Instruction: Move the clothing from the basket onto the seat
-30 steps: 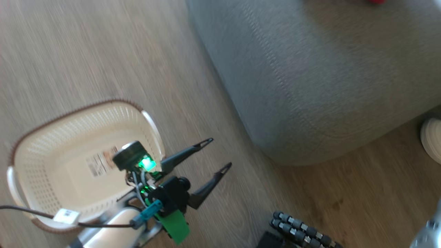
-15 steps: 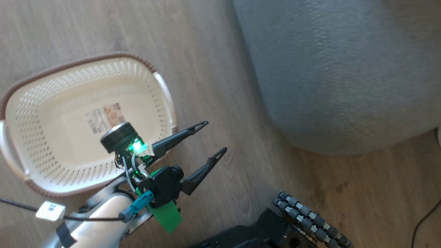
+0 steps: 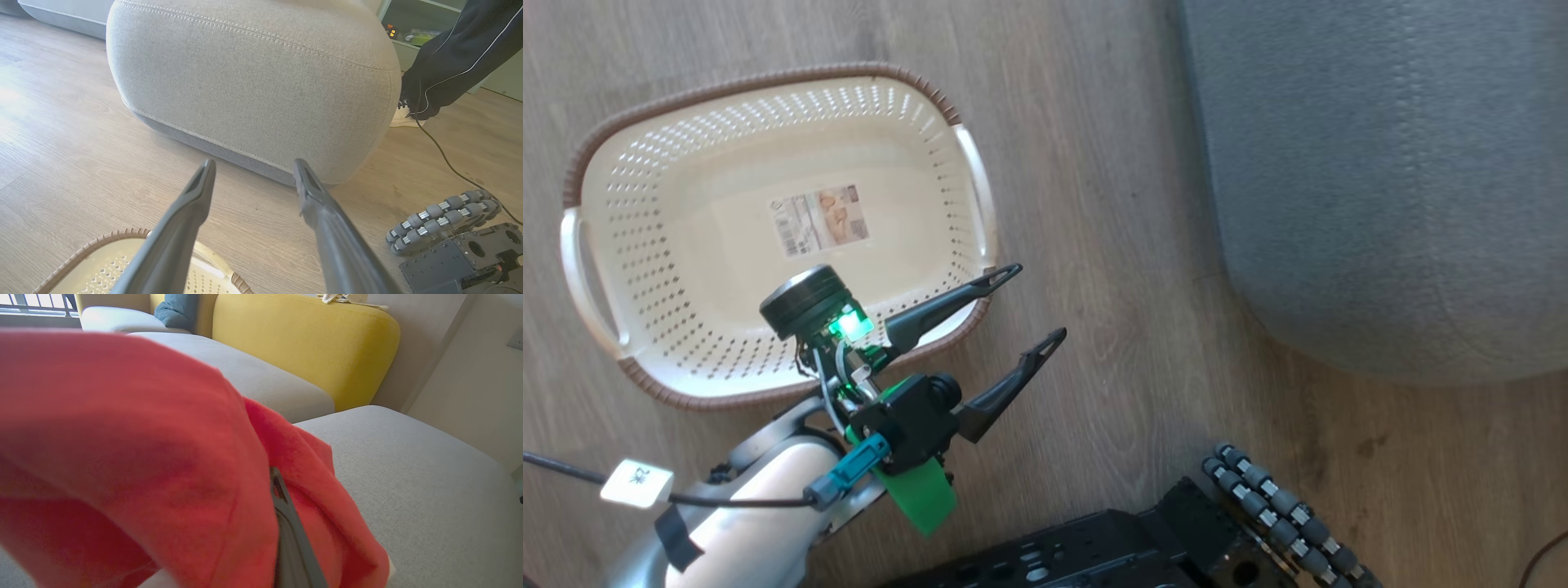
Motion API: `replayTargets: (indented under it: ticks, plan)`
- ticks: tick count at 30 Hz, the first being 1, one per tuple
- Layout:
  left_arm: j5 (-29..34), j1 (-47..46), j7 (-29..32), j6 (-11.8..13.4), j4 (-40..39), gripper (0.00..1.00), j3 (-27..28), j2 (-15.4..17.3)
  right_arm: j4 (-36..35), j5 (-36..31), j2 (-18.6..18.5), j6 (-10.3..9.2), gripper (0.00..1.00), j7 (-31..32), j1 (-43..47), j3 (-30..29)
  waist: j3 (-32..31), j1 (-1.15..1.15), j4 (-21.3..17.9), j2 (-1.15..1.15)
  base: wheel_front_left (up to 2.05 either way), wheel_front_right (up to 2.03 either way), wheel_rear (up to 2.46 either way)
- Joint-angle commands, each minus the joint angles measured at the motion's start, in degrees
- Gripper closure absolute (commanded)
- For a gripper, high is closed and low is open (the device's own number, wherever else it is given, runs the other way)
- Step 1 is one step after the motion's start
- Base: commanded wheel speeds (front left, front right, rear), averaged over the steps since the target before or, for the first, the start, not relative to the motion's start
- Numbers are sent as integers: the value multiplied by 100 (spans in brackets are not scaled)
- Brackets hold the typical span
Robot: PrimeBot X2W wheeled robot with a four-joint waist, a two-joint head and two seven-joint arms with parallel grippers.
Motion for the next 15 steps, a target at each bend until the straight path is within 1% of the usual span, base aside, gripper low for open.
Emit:
replayTargets:
  ticks: [1, 3, 7, 10, 14, 15]
  plan:
    - [15, 18, -29, -4, -202, 0, 166, 49, -45, -242, -101, -1, 100, 98, -174, -166, 113, 0, 106, 0, 0, 0, 0]
    - [14, 14, -29, -4, -200, 0, 171, 52, 13, -335, -82, -1, 100, 127, -190, -265, 144, 0, 130, 0, 0, 0, 0]
    - [9, -13, -29, -4, -182, 0, 209, 42, 241, -633, -50, -1, 100, 251, -238, -656, 225, 0, 223, 0, 0, 0, 0]
    - [0, -29, -29, -4, -173, 0, 241, 16, 433, -644, -48, -1, 100, 314, -310, -890, 247, 0, 284, 0, 0, 0, 0]
    - [-14, -53, -29, -4, -159, 0, 286, -16, 577, -712, -83, -1, 100, 201, -359, -1009, 247, 0, 326, 0, 0, 0, 0]
    - [-16, -57, -29, -4, -154, 0, 295, -24, 606, -727, -79, -1, 96, 138, -375, -1008, 239, 0, 328, 0, 0, 0, 0]
